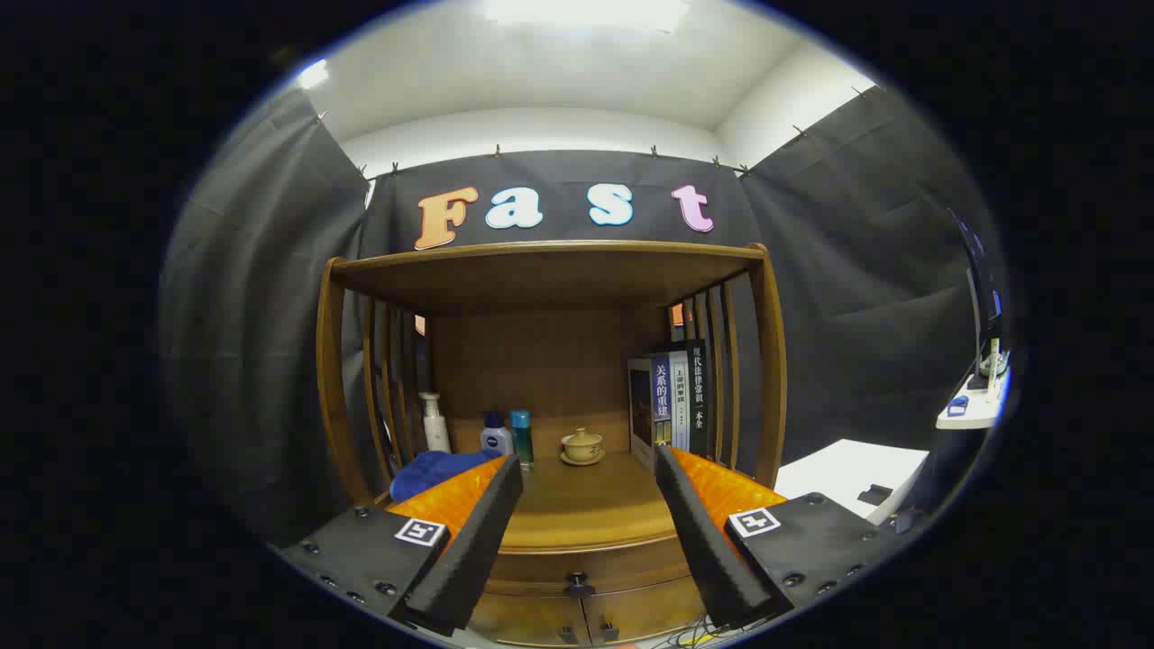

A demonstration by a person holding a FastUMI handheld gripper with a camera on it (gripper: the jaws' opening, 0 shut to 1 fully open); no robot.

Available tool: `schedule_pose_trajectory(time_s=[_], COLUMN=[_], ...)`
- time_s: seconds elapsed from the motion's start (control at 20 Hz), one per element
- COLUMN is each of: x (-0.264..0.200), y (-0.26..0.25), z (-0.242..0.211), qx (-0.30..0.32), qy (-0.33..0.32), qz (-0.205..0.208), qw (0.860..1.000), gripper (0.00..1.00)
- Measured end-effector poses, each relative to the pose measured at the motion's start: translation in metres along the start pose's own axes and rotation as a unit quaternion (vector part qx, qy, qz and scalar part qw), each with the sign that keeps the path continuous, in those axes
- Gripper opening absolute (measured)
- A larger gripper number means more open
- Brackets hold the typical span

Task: Pull open the drawer, take out the items inside it, and place them on the countertop above the cabinet.

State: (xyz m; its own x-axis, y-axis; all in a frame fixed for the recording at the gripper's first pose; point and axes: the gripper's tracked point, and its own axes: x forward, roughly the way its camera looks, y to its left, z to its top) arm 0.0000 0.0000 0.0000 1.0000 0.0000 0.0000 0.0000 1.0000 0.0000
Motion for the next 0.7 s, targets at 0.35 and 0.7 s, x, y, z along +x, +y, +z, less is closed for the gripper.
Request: schedule_pose_trajectory(time_s=[0.35, 0.7], x=[-0.001, -0.0019], y=[0.0033, 0.0018], z=[0.0008, 0.0006], qx=[-0.002, 0.001], qy=[0.002, 0.002], qz=[0.003, 0.001], qw=[1.0, 1.0], gripper=[0.98, 0.98])
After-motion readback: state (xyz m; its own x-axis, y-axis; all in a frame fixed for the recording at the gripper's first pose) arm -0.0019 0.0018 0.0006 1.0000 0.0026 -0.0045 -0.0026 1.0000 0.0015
